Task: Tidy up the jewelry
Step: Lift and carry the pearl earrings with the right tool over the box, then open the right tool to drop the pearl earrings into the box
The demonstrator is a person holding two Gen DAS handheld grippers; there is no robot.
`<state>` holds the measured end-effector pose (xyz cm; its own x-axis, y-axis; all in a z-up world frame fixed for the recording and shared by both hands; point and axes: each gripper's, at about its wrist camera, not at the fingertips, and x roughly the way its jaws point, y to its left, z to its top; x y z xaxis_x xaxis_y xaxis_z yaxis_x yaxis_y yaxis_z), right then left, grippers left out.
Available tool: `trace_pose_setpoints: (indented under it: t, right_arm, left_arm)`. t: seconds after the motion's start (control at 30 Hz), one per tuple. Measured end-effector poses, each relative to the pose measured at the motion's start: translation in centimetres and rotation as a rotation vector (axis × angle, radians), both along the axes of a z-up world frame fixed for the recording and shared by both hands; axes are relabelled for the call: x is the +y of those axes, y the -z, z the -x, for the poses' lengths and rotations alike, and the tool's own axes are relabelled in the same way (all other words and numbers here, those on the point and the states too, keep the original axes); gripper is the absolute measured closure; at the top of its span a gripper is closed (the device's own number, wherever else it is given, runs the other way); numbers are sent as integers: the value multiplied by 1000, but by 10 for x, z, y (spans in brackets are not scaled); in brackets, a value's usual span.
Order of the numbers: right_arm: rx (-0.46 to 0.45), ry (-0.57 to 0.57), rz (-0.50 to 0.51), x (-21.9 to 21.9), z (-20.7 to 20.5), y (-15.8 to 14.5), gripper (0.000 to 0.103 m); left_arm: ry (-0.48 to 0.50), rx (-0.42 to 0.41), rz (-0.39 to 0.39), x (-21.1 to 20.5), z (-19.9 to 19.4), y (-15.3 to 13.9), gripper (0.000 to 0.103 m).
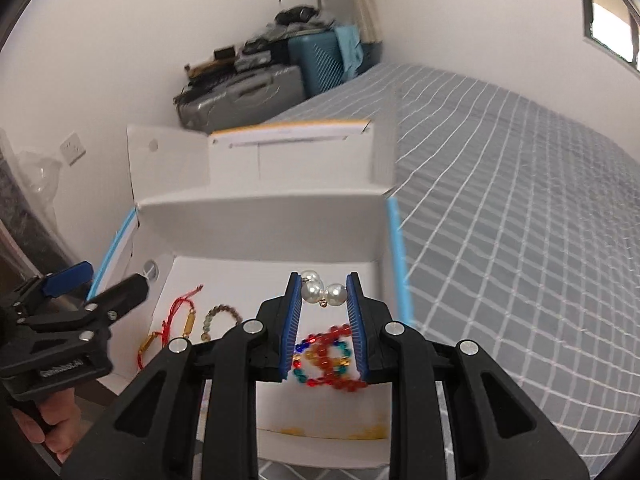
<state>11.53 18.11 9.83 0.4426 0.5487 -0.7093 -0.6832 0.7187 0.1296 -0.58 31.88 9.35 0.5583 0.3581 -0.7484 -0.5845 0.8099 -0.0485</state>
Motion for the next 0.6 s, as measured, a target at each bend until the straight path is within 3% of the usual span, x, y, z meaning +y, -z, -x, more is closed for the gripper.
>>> trace_pose_setpoints:
  t: [0.3, 0.6]
  right_arm:
    - [122, -28, 102, 35, -4, 56, 81]
    - [126, -18, 155, 41, -7, 67, 81]
  left_arm:
    - [-31, 47, 61, 22, 16, 35, 6]
    - [-34, 59, 71, 26, 15, 42, 6]
